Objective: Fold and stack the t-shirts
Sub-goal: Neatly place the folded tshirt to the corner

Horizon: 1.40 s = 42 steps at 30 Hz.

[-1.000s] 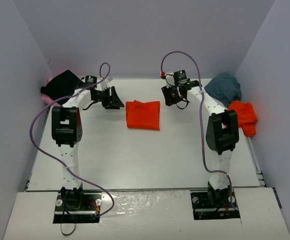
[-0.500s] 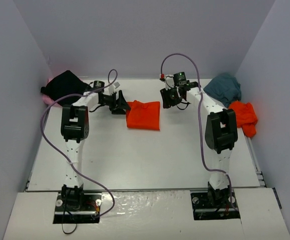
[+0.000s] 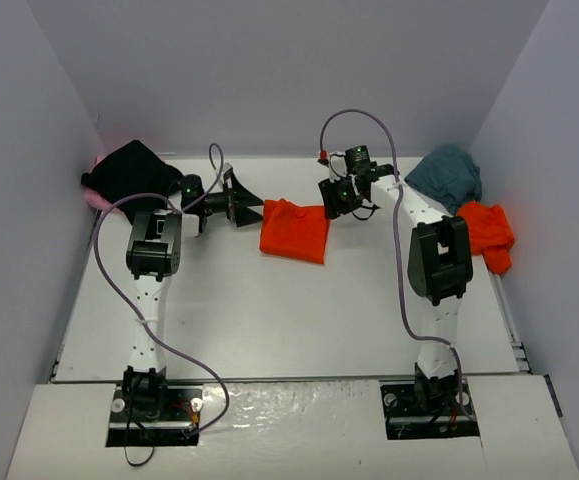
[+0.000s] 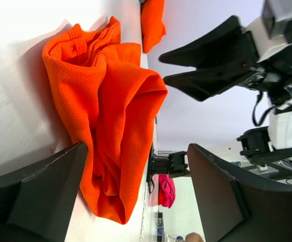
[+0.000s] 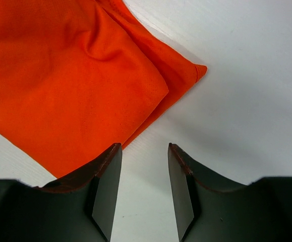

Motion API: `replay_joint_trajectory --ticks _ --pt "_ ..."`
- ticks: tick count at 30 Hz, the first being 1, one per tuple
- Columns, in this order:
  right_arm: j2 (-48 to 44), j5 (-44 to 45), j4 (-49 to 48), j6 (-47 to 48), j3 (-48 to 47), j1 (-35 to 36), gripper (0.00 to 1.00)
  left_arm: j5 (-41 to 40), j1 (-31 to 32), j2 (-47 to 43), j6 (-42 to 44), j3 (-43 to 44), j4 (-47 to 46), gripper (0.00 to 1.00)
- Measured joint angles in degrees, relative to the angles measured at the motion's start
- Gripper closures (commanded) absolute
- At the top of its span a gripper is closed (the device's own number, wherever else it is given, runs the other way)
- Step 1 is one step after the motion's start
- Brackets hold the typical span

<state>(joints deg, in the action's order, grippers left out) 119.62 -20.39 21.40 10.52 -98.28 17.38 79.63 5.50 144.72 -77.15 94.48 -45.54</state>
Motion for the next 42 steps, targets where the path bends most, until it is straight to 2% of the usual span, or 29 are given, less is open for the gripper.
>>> replay_joint_trajectory --ticks 1,5,10,16,22,26,30,34,36,42 --pt "0.26 0.01 0.08 0.0 0.0 0.05 0.62 0.05 -0.21 0.65 -2.67 -0.01 -3.39 0.21" --pt "1.39 -0.05 0.48 0.1 -0.01 0.42 0.8 0.05 -0.43 2.25 -9.3 -0.04 -12.06 0.21" --pt "2.16 -0.19 1.27 0.93 -0.31 2.33 0.9 0.09 -0.01 3.09 -13.43 -0.05 -17.21 0.21" --pt "2.16 0.47 2.25 1.52 -1.98 5.65 0.89 0.48 0.74 3.15 -14.53 -0.11 -18.84 0.23" --pt "2.16 2.13 2.82 1.68 -2.27 6.47 0.89 0.56 1.33 2.34 -9.68 -0.61 -12.95 0.23" --pt "2.16 2.76 3.22 1.64 -2.6 5.47 0.9 0.46 1.69 0.35 -1.58 -0.61 -2.45 0.25" --pt "2.16 3.16 3.33 1.64 -3.26 4.91 0.9 0.3 1.83 -2.43 11.93 -0.33 12.21 0.27" --pt "2.16 3.41 3.42 1.64 -3.32 4.0 0.9 -4.04 1.93 -3.17 38.1 10.16 47.54 0.27" --pt "2.16 3.24 3.46 1.64 -3.32 3.66 0.9 -6.45 1.94 -3.54 48.42 13.54 59.76 0.27" --pt "2.16 3.14 3.5 1.68 -3.32 2.99 0.89 -9.84 1.87 -5.89 59.27 13.44 72.58 0.26"
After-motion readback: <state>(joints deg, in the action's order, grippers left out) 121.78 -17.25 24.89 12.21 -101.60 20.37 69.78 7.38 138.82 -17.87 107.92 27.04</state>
